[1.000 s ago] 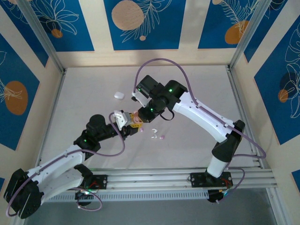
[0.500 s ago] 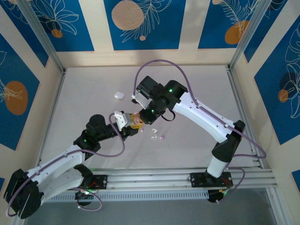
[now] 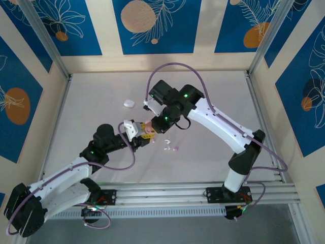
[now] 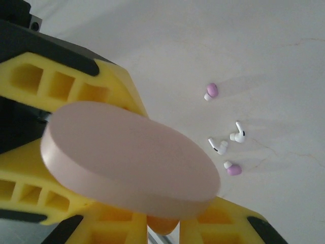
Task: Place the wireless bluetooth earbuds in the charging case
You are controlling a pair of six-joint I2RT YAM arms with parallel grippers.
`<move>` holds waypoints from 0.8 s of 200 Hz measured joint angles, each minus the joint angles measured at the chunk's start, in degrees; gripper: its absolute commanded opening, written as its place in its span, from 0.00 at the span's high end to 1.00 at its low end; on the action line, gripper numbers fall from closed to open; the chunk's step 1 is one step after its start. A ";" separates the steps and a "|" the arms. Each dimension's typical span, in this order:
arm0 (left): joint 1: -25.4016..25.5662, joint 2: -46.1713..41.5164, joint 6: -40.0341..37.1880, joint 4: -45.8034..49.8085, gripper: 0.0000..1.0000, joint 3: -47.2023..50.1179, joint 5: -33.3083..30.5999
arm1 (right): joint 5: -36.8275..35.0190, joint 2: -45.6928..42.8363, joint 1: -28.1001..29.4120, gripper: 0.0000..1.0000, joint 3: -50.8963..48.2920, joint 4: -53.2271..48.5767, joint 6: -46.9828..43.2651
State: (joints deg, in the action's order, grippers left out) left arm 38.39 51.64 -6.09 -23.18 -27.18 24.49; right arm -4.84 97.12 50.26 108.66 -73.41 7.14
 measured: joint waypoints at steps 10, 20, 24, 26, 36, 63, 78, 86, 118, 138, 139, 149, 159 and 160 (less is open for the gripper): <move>0.00 -0.26 -0.11 0.02 0.67 0.02 -1.22 | 1.33 -2.32 -1.29 0.82 -2.14 1.16 0.81; 0.00 -0.37 -0.13 -0.13 0.67 0.02 -2.69 | 2.69 -5.35 -2.78 0.82 -4.98 2.10 1.73; 0.00 -0.42 -0.13 -0.15 0.67 0.02 -3.17 | 2.99 -6.56 -3.34 0.82 -5.99 2.19 2.16; 0.00 -0.42 -0.13 -0.17 0.67 0.04 -3.45 | 3.30 -7.23 -3.76 0.82 -6.60 2.34 2.40; 0.00 -0.46 -0.15 -0.15 0.67 0.04 -4.37 | 4.28 -10.43 -5.53 0.82 -9.38 2.91 3.43; 0.00 -0.57 -0.33 -0.22 0.66 0.15 -7.08 | 5.97 -16.74 -13.73 0.82 -17.68 3.82 7.63; 0.00 -1.11 -0.33 -0.33 0.66 0.57 -7.98 | 5.07 -16.59 -20.57 0.82 -23.34 3.76 10.32; 0.00 -1.66 -0.33 -0.24 0.66 0.72 -8.28 | 4.61 -15.26 -23.43 0.82 -25.90 3.76 11.45; 0.00 -4.52 -0.35 -0.02 0.66 0.74 -8.52 | 3.15 -4.46 -29.66 0.81 -31.34 3.58 13.94; 0.00 -6.64 -0.37 0.15 0.66 0.74 -8.50 | 3.74 1.53 -29.49 0.81 -31.23 3.76 13.88; 0.00 -6.80 -0.37 0.17 0.66 0.74 -8.50 | 3.82 1.75 -29.49 0.81 -31.23 3.76 13.86; 0.00 -7.67 -0.44 0.26 0.66 0.74 -8.50 | 4.50 4.35 -29.35 0.81 -31.17 3.76 13.64; 0.00 -8.48 -0.52 0.48 0.66 0.74 -8.50 | 5.09 6.80 -29.20 0.81 -31.10 3.80 13.22; 0.00 -8.52 -0.52 0.50 0.66 0.74 -8.50 | 5.16 7.17 -29.16 0.81 -31.06 3.80 13.22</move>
State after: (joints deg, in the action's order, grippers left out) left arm 38.39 43.11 -6.61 -22.68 -26.44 15.99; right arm 0.32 104.29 21.10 77.60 -69.60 20.36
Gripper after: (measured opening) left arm 0.342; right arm 0.191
